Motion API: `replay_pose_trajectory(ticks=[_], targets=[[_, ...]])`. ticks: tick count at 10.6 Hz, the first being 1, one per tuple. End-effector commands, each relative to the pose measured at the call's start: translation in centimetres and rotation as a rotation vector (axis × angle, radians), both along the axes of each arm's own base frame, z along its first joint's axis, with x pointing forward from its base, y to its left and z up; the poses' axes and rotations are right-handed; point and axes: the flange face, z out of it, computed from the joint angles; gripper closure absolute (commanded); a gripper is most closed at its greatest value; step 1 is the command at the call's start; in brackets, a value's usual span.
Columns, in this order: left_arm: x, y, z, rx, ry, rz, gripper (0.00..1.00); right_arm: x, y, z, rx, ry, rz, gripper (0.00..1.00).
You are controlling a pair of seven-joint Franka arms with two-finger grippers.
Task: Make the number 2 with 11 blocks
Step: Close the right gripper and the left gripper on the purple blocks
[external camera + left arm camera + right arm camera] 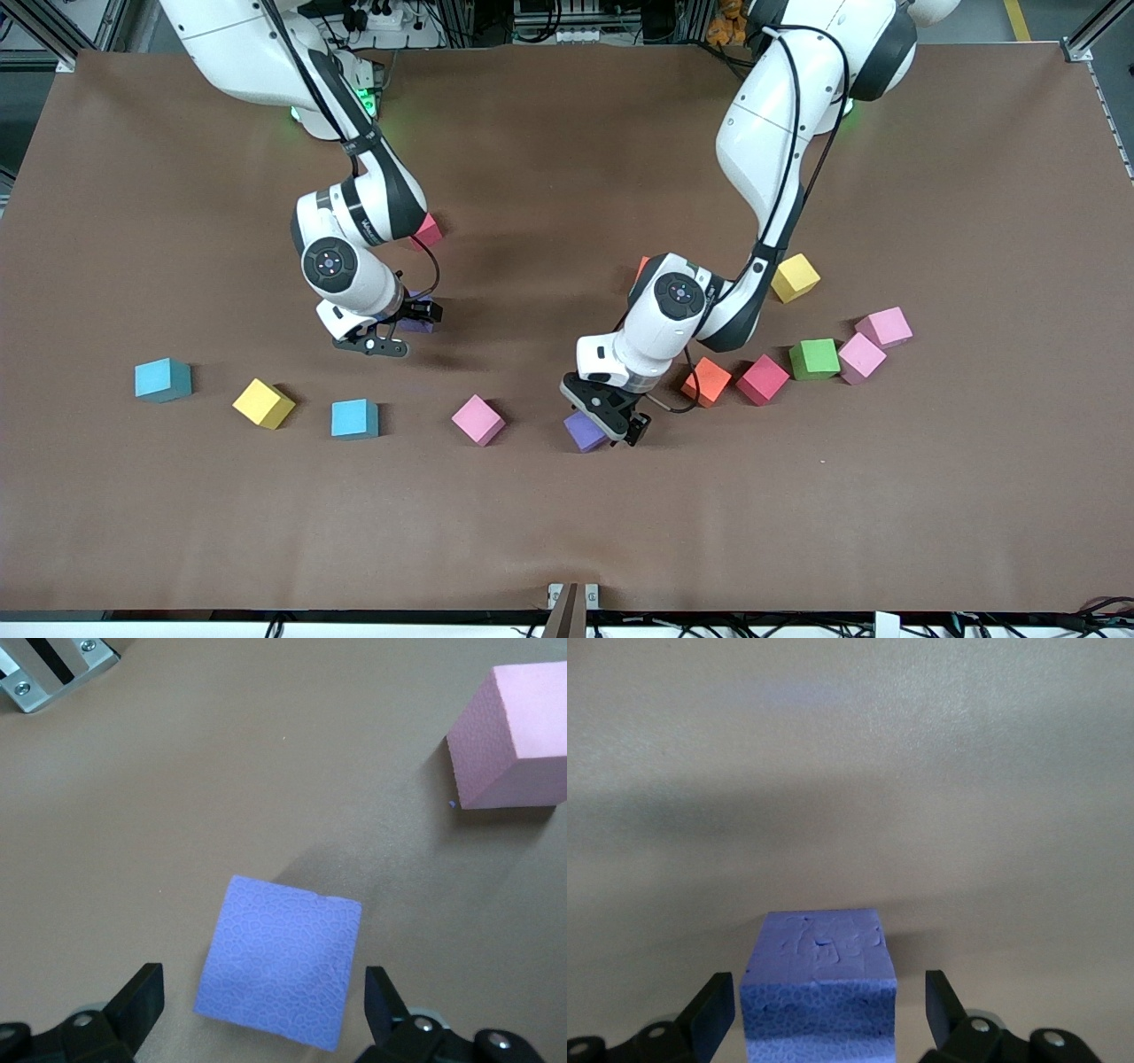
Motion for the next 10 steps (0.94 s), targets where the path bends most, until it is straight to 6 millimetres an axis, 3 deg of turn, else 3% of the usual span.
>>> replay_pose_trajectory(ticks=[1,5,8,9,10], targets=[[0.5,-0.6,-0.2,-0.014,-0.021,-0.015,0.00,-0.5,0.8,-1.2,-0.002,0.001,-0.005,0.13],[0.7,-0.9,-1.1,-0.019,-0.043,-0.023,0.00,-0.5,0.8,-1.4,-0.003,0.004,-0.005,0.38],[0.0,-1.9,-0.9,-0.038,-0.045,-0.010,0.00,-0.5,0.8,-1.0,-0.001,0.001,-0.005,0.43],[-0.1,-2.0,-0.9,-0.041,-0.049,-0.011,0.04,-0.3,0.9,0.4,0.008,-0.011,0.005,0.43],[-0.1,-2.0,-1.0,-0.038,-0.051,-0.014,0.20,0.0,1.1,2.4,0.017,-0.035,0.023,0.43]])
